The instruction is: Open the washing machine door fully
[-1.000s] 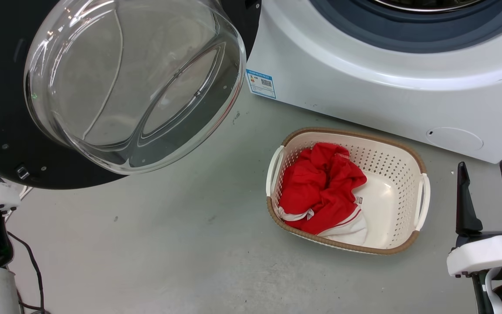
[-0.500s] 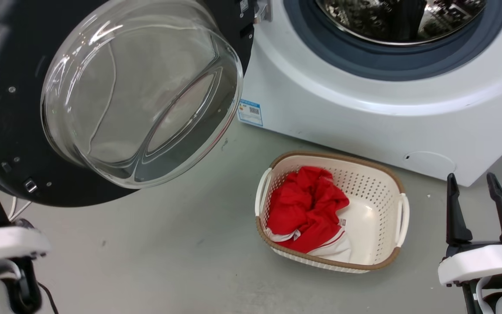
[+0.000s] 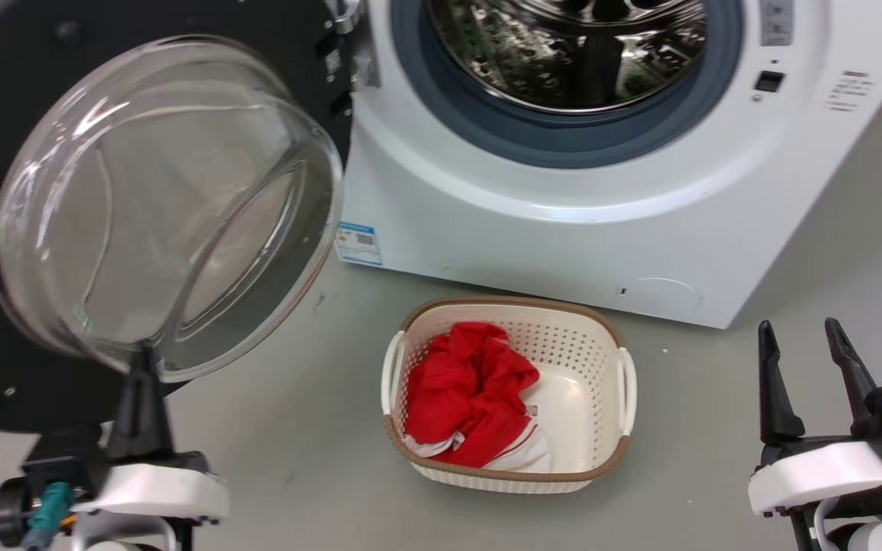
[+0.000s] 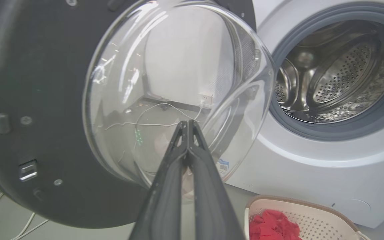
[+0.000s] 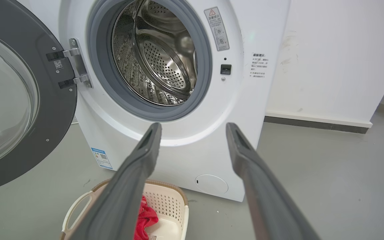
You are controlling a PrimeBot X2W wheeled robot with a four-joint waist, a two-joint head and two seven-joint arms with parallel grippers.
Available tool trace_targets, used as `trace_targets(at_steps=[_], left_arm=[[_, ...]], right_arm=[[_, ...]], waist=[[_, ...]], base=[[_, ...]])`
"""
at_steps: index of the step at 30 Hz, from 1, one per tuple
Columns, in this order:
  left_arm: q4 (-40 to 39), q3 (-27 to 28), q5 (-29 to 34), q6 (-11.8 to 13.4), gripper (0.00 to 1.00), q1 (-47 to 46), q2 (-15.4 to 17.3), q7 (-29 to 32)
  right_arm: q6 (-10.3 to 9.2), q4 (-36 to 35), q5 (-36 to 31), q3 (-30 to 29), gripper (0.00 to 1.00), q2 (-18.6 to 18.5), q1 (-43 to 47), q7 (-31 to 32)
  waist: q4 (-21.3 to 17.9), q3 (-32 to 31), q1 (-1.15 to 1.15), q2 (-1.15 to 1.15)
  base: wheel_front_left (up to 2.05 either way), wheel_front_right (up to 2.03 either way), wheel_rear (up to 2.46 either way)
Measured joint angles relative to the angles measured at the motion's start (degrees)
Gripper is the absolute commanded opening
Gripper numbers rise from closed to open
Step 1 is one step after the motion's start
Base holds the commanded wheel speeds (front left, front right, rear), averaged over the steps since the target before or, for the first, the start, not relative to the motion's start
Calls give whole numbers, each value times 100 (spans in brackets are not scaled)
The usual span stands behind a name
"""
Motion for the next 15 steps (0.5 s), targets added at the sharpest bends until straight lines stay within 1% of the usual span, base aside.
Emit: trace_targets(at_steps=[4, 7, 8, 9, 11, 13, 14, 15], left_arm=[[96, -417, 123, -96, 0, 54, -52, 31], [207, -614, 189, -105, 0, 19, -52, 34], [247, -658, 223, -108, 3, -10, -52, 34], [293, -695, 230, -111, 21, -44, -52, 34], [357, -766, 241, -129, 31, -87, -41, 33], [420, -808, 260, -133, 47, -109, -30, 34], [441, -815, 261, -133, 65, -127, -22, 34], [460, -815, 268, -125, 81, -150, -12, 34]], right_arm=[[0, 24, 4, 80, 100, 1, -3, -13], [0, 37, 14, 135, 100, 0, -10, -27], [0, 43, 15, 162, 100, 2, -11, -34], [0, 51, 16, 177, 100, 2, -13, -38], [0, 65, 26, 219, 100, -1, -9, -51], [0, 80, 34, 266, 100, -1, -2, -52], [0, 88, 44, 292, 100, -1, 1, -52], [0, 98, 53, 324, 100, 0, 3, -52]], waist=[[-315, -85, 0, 0], [-562, -135, 0, 0], [-644, -154, 0, 0], [-722, -172, 0, 0], [-871, -215, 0, 0], [-1005, -262, 0, 0], [-1067, -288, 0, 0], [-1126, -314, 0, 0]], base=[[0, 0, 0], [0, 0, 0], [0, 0, 0], [0, 0, 0], [0, 0, 0], [0, 0, 0], [0, 0, 0], [0, 0, 0]])
